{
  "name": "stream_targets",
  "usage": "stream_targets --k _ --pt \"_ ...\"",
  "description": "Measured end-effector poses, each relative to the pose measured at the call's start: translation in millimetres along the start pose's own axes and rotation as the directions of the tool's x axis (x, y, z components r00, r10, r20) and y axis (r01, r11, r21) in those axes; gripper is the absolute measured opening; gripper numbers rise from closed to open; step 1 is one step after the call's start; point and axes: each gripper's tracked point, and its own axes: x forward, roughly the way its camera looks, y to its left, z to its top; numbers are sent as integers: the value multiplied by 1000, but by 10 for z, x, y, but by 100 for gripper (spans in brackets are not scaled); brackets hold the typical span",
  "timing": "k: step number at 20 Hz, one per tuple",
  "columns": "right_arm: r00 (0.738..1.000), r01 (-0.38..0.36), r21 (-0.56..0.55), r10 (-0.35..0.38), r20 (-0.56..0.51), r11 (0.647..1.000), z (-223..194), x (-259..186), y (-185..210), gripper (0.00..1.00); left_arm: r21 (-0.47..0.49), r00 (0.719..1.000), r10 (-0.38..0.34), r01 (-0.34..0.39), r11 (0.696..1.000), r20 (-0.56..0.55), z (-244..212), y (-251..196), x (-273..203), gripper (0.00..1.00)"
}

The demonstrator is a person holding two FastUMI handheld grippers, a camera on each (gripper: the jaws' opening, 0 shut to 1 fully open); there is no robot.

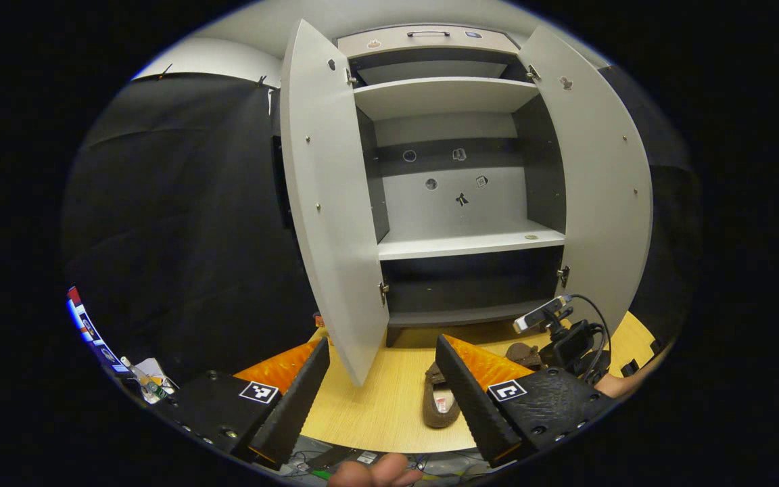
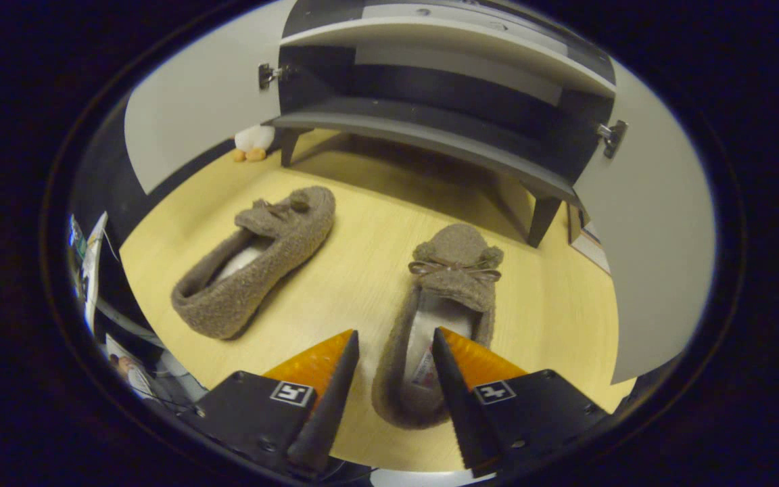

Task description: Grab one shoe with the right hand and put it into the shoe cabinet, grab the other shoe with the left hand and put it into the shoe cabinet; then close the right door with the right hand and the left door with the left hand.

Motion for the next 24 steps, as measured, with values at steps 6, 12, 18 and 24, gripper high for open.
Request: stream_targets --k 6,12,18,24 --pt "999 27 -76 -25 26 997 13 -22 25 7 14 1000 -30 30 999 -4 -4 -131 54 97" --pt "988 39 -82 -26 154 996 140 -417 -189 6 39 994 -113 113 993 -11 -28 -498 290 97" --pt "954 44 -69 -22 298 997 530 -1105 -388 6 46 984 -173 175 983 -50 -211 -839 576 97" --pt "922 58 57 -75 380 997 1202 -1843 -478 6 84 953 -301 302 950 -17 -168 -906 752 97"
